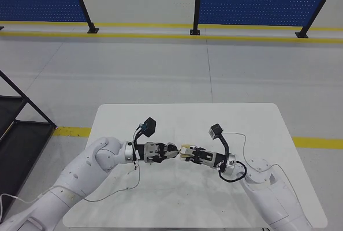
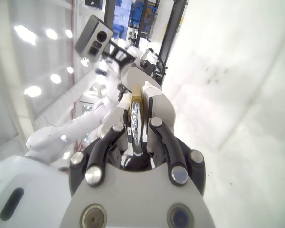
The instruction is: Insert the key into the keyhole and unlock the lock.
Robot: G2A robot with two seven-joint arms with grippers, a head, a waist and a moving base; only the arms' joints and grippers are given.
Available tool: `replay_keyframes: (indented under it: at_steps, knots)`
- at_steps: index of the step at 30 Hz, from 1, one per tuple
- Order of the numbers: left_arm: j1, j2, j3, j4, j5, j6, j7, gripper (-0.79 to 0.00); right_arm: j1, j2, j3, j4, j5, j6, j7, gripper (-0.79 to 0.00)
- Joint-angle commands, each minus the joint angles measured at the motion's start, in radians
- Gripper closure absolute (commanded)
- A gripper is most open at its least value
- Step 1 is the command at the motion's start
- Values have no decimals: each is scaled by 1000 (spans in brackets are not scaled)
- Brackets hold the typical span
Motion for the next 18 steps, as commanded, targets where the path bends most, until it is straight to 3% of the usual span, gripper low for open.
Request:
replay_keyframes:
  at_steps: [1,18]
  knots:
    - [1,3,3,-4,42,0,36,0,0,0,0,0,0,0,0,0]
    - [-8,29,59,-1,286,0,314,0,0,0,0,0,0,0,0,0]
